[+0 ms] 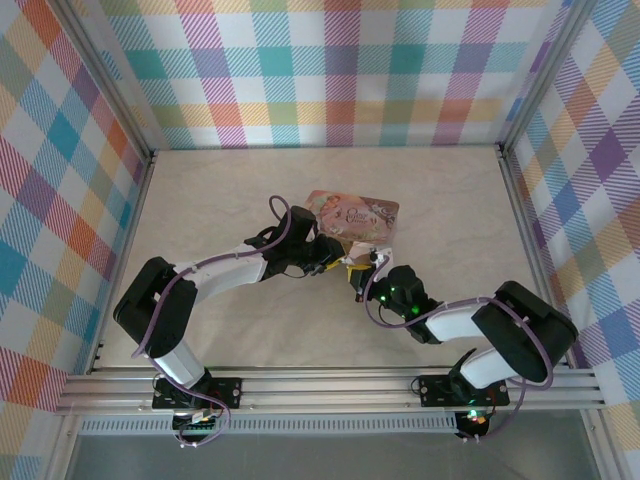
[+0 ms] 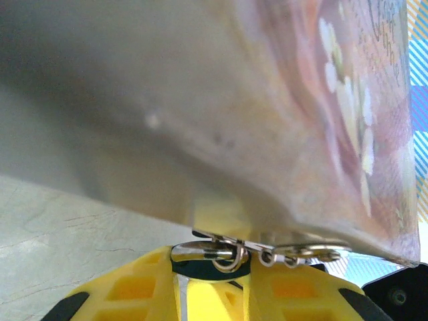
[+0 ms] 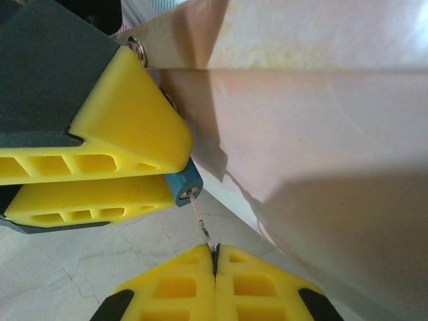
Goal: Unlock a padlock with a key
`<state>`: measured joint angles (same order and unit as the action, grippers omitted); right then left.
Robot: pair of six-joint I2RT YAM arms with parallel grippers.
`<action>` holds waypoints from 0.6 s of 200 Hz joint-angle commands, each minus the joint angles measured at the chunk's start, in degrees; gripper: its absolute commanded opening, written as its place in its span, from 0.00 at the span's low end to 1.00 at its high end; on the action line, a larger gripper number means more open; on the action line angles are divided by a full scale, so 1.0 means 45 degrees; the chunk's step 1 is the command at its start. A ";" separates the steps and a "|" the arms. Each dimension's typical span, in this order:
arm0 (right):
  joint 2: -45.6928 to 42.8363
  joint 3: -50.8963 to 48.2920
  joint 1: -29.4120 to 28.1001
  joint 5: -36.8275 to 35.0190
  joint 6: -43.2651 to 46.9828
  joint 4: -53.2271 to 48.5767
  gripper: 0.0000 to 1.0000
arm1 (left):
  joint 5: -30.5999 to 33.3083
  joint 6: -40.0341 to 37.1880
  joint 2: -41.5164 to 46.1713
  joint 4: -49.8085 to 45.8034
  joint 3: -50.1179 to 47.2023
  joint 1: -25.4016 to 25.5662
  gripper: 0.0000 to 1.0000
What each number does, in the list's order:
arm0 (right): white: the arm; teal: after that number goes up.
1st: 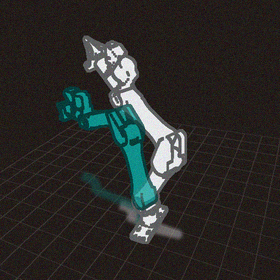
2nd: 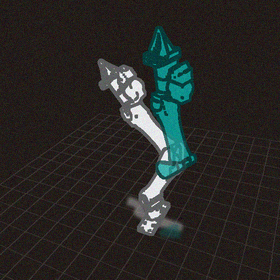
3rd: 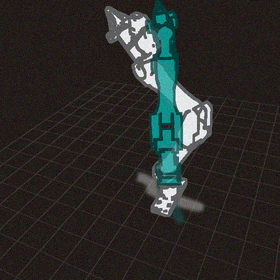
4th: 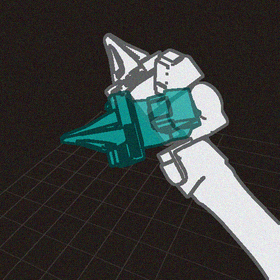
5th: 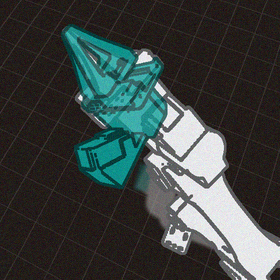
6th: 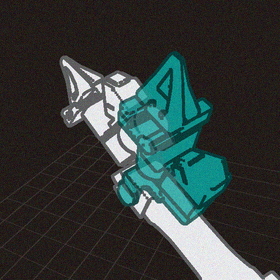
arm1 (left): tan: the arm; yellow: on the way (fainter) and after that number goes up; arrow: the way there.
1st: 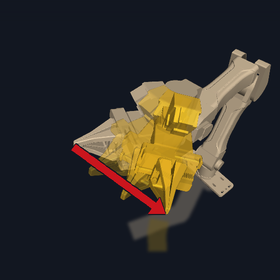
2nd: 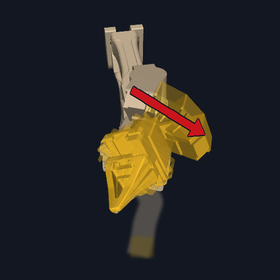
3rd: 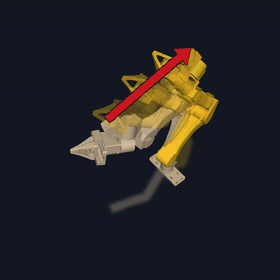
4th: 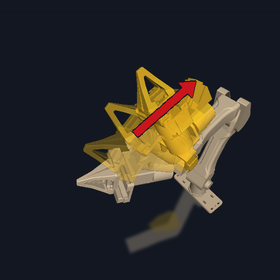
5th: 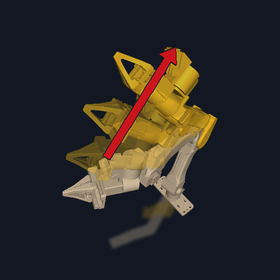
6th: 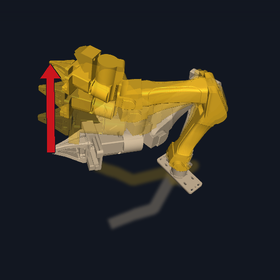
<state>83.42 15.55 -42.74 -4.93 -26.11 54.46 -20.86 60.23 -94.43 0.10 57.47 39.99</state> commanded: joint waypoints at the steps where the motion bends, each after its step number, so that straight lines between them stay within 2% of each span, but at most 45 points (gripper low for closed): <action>1: 0.0156 0.0470 0.0014 0.0085 0.0087 0.0693 0.00 | -0.1067 0.0156 0.0371 0.0284 0.0192 0.0220 0.24; 120: -0.0168 0.0563 0.0610 0.0275 0.0172 0.0108 0.00 | -0.1145 -0.0610 0.0370 -0.0200 -0.0113 0.0293 0.24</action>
<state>83.50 15.79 -41.19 -3.14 -26.06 54.19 -20.82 58.00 -94.43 -0.01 57.47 39.99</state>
